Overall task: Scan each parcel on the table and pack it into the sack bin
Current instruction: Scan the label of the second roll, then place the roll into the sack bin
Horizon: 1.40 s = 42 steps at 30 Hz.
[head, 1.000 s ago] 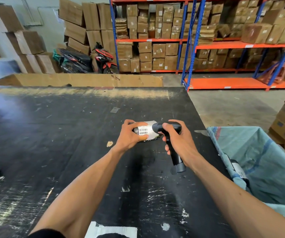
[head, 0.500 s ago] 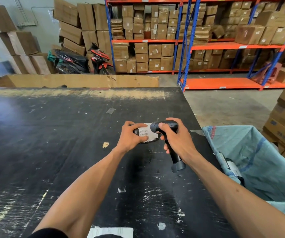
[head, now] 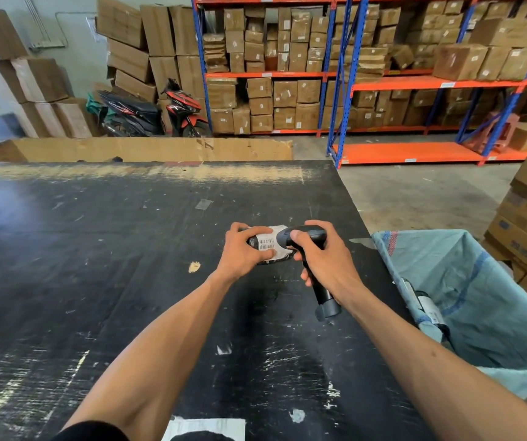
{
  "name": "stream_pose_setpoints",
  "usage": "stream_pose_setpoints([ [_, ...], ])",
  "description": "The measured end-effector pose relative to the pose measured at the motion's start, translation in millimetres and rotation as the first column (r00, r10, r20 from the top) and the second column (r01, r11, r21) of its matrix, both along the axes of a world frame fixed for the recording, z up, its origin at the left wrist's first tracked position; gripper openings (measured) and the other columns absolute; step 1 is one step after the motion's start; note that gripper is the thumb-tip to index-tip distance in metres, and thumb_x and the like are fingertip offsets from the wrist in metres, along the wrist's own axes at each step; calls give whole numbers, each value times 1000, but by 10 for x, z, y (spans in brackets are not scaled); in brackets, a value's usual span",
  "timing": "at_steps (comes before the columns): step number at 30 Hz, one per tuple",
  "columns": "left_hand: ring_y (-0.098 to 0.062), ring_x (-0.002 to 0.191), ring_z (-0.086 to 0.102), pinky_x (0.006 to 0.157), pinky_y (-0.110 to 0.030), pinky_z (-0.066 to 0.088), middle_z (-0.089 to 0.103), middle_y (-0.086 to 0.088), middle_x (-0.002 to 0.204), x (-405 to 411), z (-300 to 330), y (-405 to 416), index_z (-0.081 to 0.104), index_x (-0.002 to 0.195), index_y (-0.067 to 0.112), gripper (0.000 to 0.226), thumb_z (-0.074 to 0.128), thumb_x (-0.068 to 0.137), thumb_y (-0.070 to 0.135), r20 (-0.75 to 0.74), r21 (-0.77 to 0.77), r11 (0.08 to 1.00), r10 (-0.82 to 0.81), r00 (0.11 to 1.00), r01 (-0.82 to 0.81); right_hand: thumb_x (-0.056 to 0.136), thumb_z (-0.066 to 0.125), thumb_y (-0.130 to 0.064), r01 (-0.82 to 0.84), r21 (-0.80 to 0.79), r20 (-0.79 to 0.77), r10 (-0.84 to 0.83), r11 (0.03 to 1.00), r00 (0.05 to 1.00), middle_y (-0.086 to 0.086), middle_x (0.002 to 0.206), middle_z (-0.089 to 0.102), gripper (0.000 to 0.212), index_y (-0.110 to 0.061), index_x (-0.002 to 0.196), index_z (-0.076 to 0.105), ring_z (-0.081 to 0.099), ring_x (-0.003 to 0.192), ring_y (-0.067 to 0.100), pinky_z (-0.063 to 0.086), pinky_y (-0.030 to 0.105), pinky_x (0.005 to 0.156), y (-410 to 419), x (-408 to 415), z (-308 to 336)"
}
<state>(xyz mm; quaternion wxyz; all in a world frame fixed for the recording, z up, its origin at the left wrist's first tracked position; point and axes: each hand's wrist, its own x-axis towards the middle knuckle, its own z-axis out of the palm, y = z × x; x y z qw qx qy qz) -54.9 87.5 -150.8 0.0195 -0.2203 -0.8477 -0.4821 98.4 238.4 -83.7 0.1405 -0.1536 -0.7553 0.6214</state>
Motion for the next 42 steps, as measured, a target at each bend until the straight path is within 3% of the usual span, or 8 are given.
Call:
stream_pose_setpoints([
  [16,-24,121,46,109,-39,42,44,1,118,120,-195,-59,69,106,47,48,91,69,26,46,83,995,58,997,-62,92,64,-63,80,144,326,-123,986,937,10,108,69,60,-36,139,38,75,75,27,62,33,51,-225,-17,-951],
  [23,-21,118,49,107,-31,42,45,1,117,213,-250,-125,69,106,48,47,91,70,26,55,110,990,79,995,-85,93,61,-64,74,231,398,-164,970,902,4,88,73,54,-32,131,41,75,54,25,66,45,70,-285,-24,-1162],
  [26,-20,117,50,106,-32,43,45,1,117,229,-249,-125,68,105,49,48,91,70,26,53,125,988,87,995,-93,88,52,-77,1,331,464,-163,944,870,6,109,74,74,-30,143,38,78,91,33,60,42,93,-288,-37,-1127],
  [28,-19,118,49,107,-35,44,45,2,117,239,-221,-88,69,106,49,48,91,70,25,62,143,985,86,994,-94,93,46,-76,-56,490,480,-215,870,850,15,137,62,83,-24,156,28,59,127,40,45,44,107,-278,-41,-1047],
  [31,-17,119,50,107,-37,46,46,2,119,251,-152,43,71,112,43,49,91,71,26,75,188,976,97,992,-110,99,44,-70,57,588,314,-293,807,903,20,154,41,83,-20,162,23,37,142,39,31,48,116,-204,-50,-803],
  [35,-9,117,54,101,-23,47,48,8,121,330,11,386,64,126,42,61,89,71,33,75,252,963,81,994,-98,102,45,-65,156,110,219,-177,982,960,12,159,39,73,-32,163,21,43,144,33,35,43,112,79,-198,-504],
  [37,1,111,54,90,-8,43,48,8,122,421,123,620,59,133,39,68,89,73,31,77,287,956,42,996,-63,95,44,-74,190,-74,202,-172,979,964,8,157,48,80,-37,162,21,49,141,31,39,44,115,215,-249,-395],
  [42,6,112,52,84,-7,45,43,8,125,663,272,1218,49,141,34,79,88,73,26,94,314,946,-115,989,80,96,55,-65,303,-289,72,-295,908,953,-1,141,58,74,-40,158,25,64,121,27,60,53,94,652,-215,-235],
])
